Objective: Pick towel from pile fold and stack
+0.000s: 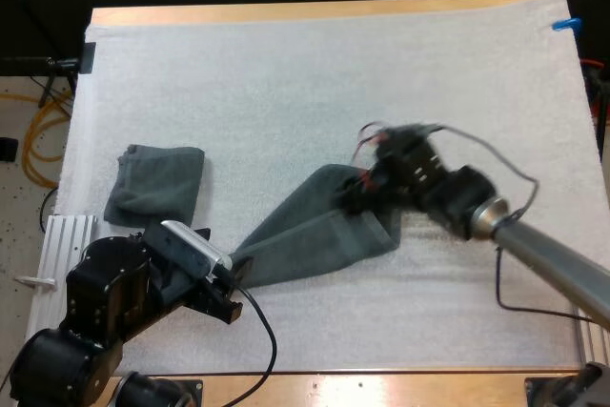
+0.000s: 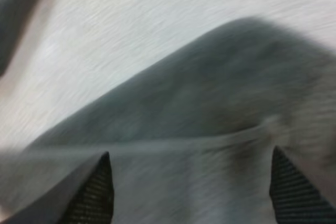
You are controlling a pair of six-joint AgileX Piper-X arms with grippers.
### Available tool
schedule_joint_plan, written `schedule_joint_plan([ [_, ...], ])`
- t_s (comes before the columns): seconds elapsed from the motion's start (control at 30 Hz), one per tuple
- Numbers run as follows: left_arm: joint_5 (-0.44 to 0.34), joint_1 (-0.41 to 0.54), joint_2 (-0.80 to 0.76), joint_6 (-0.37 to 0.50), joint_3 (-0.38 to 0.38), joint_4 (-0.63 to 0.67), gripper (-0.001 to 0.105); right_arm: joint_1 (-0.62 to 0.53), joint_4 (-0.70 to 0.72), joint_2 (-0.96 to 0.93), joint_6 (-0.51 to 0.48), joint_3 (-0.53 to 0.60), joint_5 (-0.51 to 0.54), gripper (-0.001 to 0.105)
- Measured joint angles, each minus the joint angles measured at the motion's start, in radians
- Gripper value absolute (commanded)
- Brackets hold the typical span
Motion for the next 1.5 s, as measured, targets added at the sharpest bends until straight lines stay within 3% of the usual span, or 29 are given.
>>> schedule_joint_plan([
  [0.1, 0.0, 0.0, 0.0, 0.0, 0.0, 0.0, 0.065, -0.087, 0.003, 0.013, -0.002, 0.0, -0.044, 0.062],
  [0.23, 0.0, 0.0, 0.0, 0.0, 0.0, 0.0, 0.065, -0.167, 0.021, 0.066, -0.009, 0.0, -0.204, 0.062],
  [0.3, 0.0, 0.0, 0.0, 0.0, 0.0, 0.0, 0.065, -0.171, 0.034, 0.092, -0.047, 0.0, -0.281, 0.062],
  [0.43, 0.0, 0.0, 0.0, 0.0, 0.0, 0.0, 0.065, -0.154, 0.037, 0.134, -0.103, 0.0, -0.334, 0.062],
  [0.7, -0.002, 0.0, 0.0, 0.0, 0.0, 0.0, 0.065, -0.152, 0.032, 0.247, -0.123, 0.0, -0.434, 0.062],
  [0.77, -0.002, 0.0, 0.0, 0.0, 0.0, 0.0, 0.065, -0.152, 0.022, 0.266, -0.123, 0.0, -0.452, 0.058],
  [0.87, -0.002, 0.0, 0.0, 0.0, 0.0, 0.0, 0.065, -0.152, 0.008, 0.28, -0.123, 0.0, -0.459, 0.04],
  [1.03, -0.002, 0.0, 0.0, 0.0, 0.0, 0.0, 0.065, -0.152, -0.017, 0.283, -0.123, 0.0, -0.47, 0.001],
  [1.27, -0.002, 0.0, 0.0, 0.0, 0.0, 0.0, 0.065, -0.155, -0.096, 0.283, -0.123, -0.028, -0.453, 0.0],
  [1.5, -0.002, 0.0, 0.0, 0.0, 0.0, 0.0, 0.065, -0.194, -0.136, 0.228, -0.163, -0.231, -0.171, 0.0],
])
